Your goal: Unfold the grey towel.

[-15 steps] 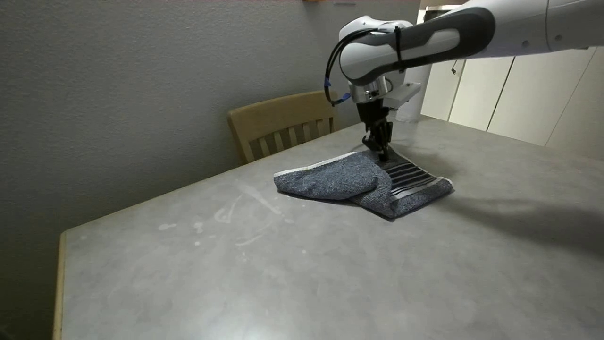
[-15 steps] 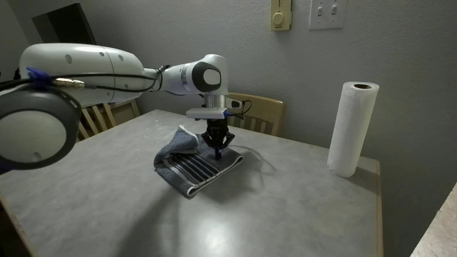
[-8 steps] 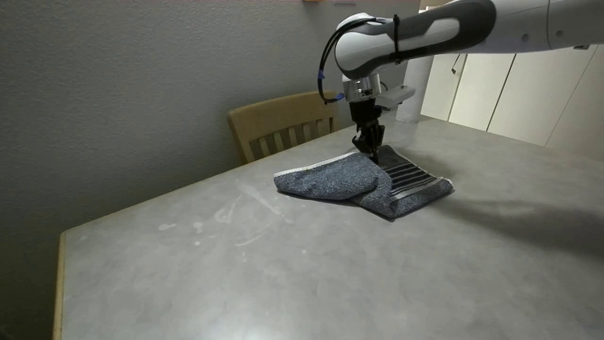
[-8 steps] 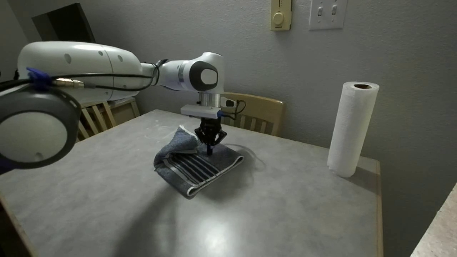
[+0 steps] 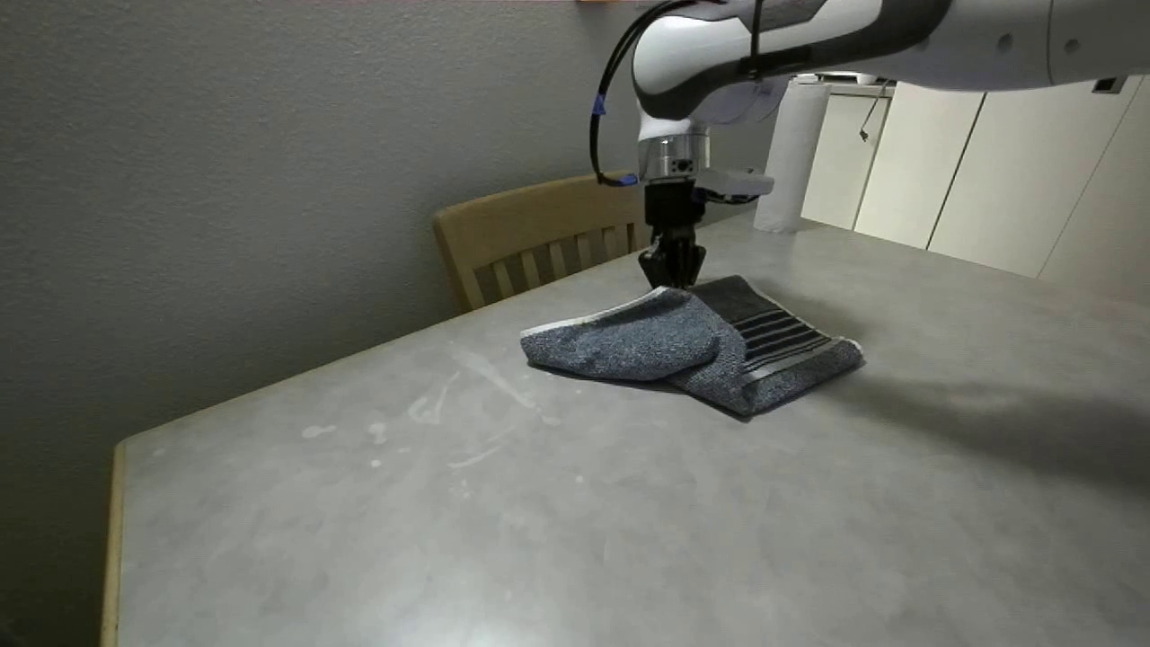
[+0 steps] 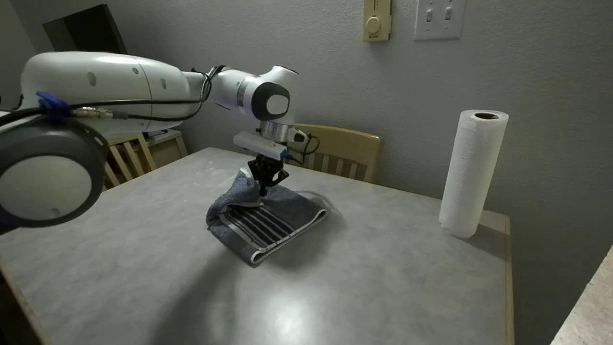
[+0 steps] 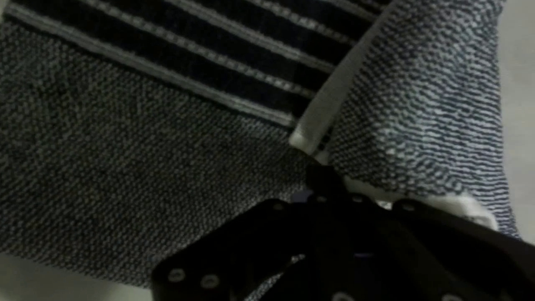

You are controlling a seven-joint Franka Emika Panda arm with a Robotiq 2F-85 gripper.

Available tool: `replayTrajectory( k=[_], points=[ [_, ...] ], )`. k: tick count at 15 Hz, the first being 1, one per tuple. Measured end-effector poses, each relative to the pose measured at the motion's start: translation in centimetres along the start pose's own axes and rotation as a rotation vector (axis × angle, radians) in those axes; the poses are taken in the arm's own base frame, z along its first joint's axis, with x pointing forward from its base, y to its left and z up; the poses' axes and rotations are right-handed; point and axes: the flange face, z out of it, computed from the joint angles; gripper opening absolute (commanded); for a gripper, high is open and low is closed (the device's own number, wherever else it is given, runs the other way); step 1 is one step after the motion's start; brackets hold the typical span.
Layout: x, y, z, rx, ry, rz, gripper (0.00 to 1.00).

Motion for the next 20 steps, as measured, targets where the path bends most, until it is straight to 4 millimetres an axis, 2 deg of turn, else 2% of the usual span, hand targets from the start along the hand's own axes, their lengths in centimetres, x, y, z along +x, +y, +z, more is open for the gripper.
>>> replayTrajectory(
  k=[4, 12, 20],
  points=[
    [0.0, -0.6, 0.0, 0.174, 0.022, -0.002, 0.00],
    [-1.1, 0.2, 2.1, 0.412, -0.037, -0.009, 0.00],
    [-1.6, -2.0, 1.9, 0.521, -0.069, -0.143, 0.00]
  ],
)
